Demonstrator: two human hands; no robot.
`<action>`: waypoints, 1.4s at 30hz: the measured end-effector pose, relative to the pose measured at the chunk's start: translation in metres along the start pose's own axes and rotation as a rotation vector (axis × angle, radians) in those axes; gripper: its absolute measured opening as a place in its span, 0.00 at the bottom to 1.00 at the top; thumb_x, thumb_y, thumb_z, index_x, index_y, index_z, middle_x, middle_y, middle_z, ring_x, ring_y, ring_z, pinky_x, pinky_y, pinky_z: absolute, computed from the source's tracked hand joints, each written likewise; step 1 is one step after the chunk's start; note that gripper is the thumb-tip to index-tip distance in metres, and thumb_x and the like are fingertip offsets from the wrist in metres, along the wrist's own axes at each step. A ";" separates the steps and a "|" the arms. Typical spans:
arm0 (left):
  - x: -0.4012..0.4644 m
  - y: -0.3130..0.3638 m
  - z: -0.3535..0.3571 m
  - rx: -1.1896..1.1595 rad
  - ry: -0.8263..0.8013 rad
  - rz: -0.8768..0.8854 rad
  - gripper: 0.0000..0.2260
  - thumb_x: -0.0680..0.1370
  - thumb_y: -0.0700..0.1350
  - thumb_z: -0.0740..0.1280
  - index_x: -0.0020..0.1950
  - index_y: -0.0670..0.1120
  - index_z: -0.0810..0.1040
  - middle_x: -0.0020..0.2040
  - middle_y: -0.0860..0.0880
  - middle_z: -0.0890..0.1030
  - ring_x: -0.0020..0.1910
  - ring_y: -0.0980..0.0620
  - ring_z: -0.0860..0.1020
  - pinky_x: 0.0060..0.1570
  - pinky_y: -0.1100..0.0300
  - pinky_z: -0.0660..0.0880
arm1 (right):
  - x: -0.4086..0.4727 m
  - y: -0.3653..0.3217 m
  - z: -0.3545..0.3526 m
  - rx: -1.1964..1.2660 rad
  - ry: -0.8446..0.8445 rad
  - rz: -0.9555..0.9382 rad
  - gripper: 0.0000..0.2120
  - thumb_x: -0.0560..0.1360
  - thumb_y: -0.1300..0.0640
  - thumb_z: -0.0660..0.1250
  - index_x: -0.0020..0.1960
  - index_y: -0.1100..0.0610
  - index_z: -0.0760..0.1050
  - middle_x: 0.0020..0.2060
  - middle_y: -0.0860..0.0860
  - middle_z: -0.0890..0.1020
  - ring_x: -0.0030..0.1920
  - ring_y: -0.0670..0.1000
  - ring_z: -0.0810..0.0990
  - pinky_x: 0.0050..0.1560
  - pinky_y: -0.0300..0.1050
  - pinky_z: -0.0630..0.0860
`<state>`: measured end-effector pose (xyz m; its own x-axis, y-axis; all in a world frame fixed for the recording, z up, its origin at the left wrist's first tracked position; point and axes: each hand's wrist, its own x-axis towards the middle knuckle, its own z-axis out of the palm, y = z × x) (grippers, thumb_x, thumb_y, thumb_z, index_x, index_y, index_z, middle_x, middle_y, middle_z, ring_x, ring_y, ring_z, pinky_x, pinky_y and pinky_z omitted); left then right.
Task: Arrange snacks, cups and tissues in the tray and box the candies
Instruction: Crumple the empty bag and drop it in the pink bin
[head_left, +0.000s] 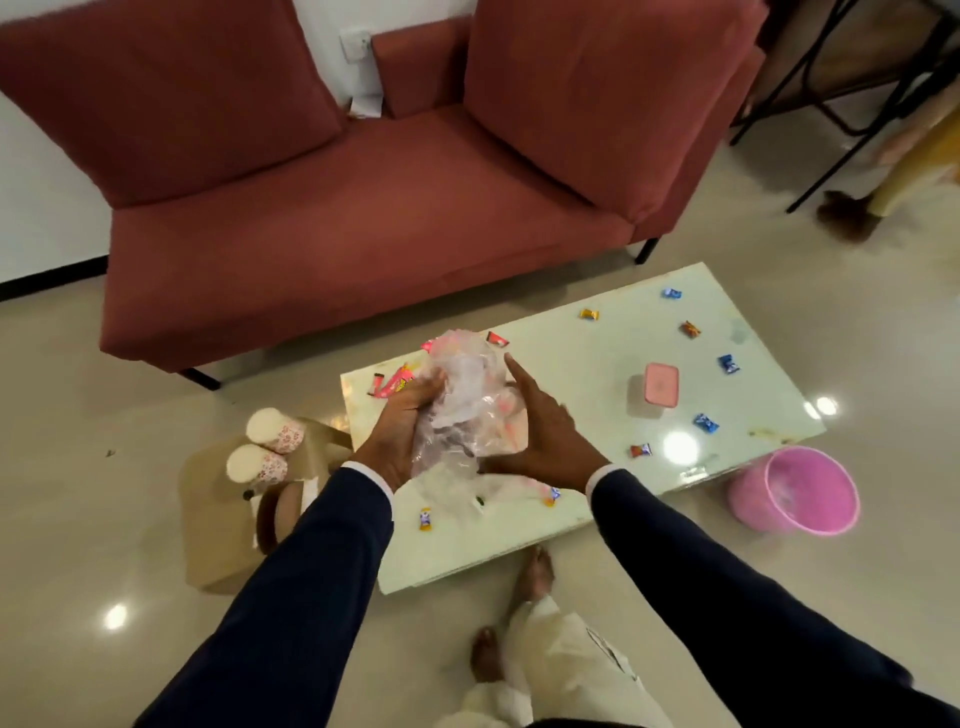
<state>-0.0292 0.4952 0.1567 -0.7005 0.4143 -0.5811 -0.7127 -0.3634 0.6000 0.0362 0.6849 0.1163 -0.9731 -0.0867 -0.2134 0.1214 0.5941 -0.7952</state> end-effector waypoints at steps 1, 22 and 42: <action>-0.006 -0.004 0.004 -0.012 -0.046 0.015 0.13 0.77 0.47 0.67 0.51 0.42 0.88 0.51 0.40 0.87 0.48 0.42 0.87 0.44 0.46 0.84 | -0.009 0.000 -0.002 0.112 0.037 0.027 0.46 0.67 0.43 0.78 0.78 0.44 0.57 0.67 0.46 0.75 0.67 0.52 0.74 0.71 0.53 0.69; 0.077 -0.227 0.295 1.056 0.090 0.327 0.16 0.75 0.41 0.73 0.60 0.49 0.73 0.53 0.51 0.79 0.51 0.48 0.81 0.43 0.62 0.76 | -0.213 0.179 -0.249 0.403 0.372 0.055 0.43 0.68 0.43 0.77 0.76 0.35 0.58 0.78 0.39 0.58 0.77 0.46 0.62 0.73 0.51 0.66; 0.215 -0.418 0.484 0.877 -0.357 -0.072 0.36 0.72 0.52 0.78 0.76 0.56 0.64 0.72 0.47 0.74 0.69 0.48 0.76 0.67 0.47 0.77 | -0.213 0.422 -0.381 1.213 0.425 0.689 0.23 0.66 0.49 0.79 0.59 0.51 0.78 0.53 0.56 0.86 0.51 0.56 0.86 0.41 0.50 0.82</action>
<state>0.1360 1.1400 0.0470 -0.4995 0.6949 -0.5173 -0.3696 0.3691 0.8527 0.2202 1.2586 0.0428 -0.6118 0.2962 -0.7334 0.4560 -0.6256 -0.6330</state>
